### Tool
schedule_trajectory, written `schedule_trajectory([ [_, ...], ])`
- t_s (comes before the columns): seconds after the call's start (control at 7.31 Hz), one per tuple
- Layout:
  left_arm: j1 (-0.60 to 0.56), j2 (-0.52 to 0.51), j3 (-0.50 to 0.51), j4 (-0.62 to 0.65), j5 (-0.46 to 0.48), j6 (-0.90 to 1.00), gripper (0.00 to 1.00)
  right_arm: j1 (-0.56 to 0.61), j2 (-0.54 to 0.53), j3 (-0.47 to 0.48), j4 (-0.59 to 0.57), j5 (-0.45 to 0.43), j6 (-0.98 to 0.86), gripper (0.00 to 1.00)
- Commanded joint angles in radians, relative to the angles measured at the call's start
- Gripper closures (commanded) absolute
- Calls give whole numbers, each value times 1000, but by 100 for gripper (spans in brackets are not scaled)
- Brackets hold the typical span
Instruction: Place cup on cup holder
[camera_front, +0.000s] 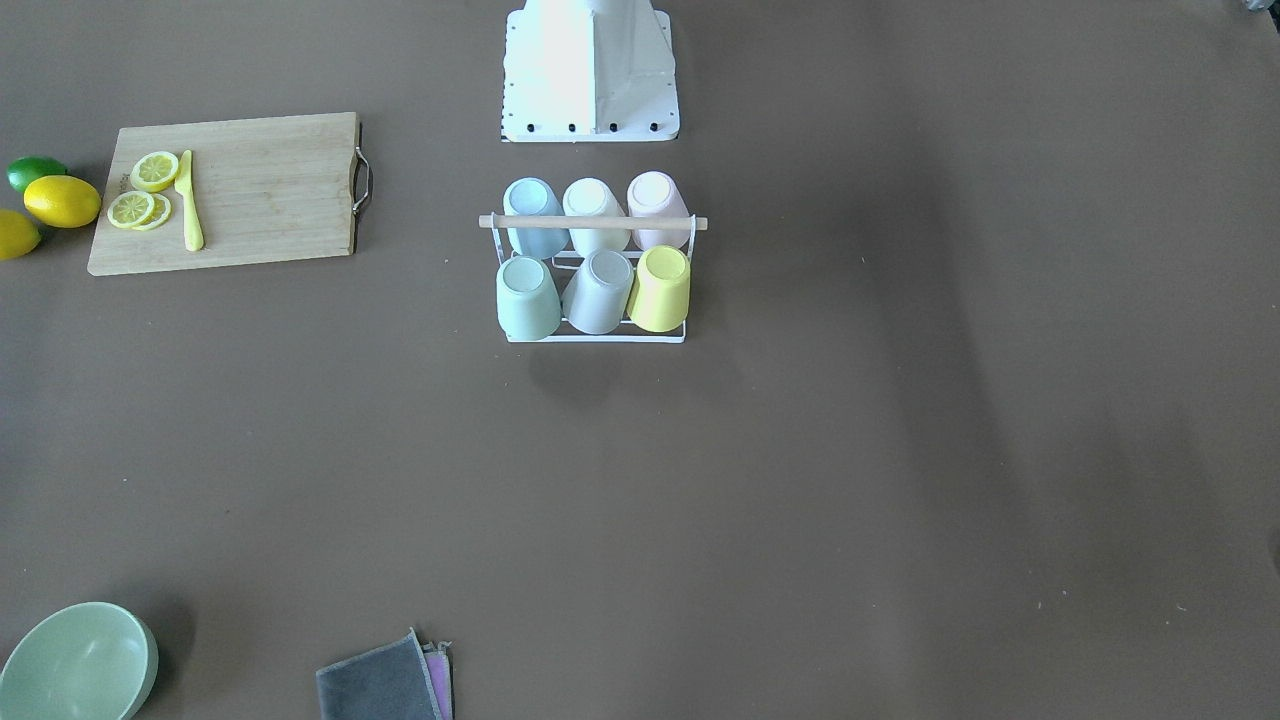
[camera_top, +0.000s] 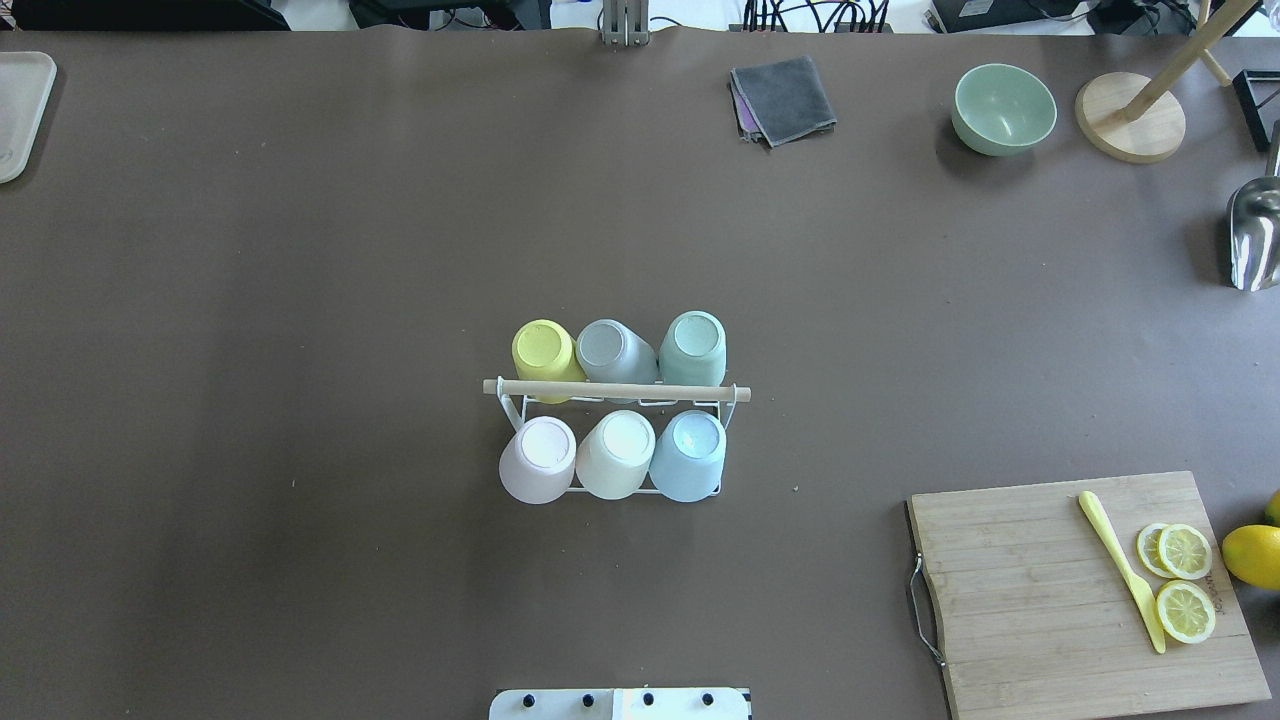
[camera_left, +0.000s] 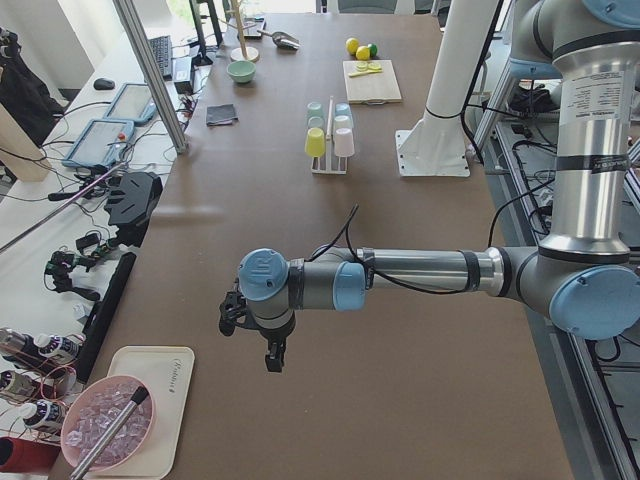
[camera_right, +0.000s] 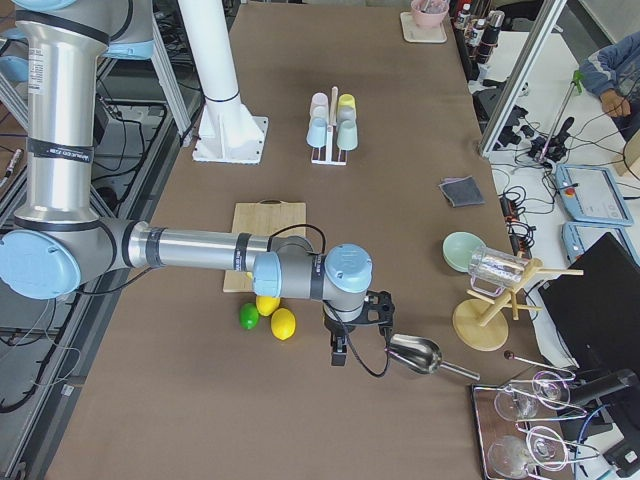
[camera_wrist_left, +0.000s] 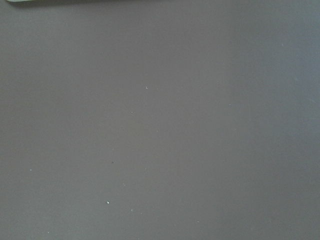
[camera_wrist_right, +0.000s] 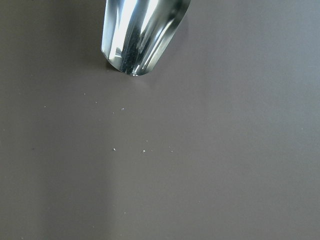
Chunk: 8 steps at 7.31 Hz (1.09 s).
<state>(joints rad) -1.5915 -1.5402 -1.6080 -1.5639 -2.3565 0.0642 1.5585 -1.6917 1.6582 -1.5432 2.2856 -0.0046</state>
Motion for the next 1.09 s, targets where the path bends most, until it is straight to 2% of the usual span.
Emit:
schedule_trajectory([
  [0.0,7,6,-12,-2,3,-1,2,0,0,0,0,0,0,0],
  [0.96,10,8,-40,48,5,-1,2,0,0,0,2,-2,0,0],
])
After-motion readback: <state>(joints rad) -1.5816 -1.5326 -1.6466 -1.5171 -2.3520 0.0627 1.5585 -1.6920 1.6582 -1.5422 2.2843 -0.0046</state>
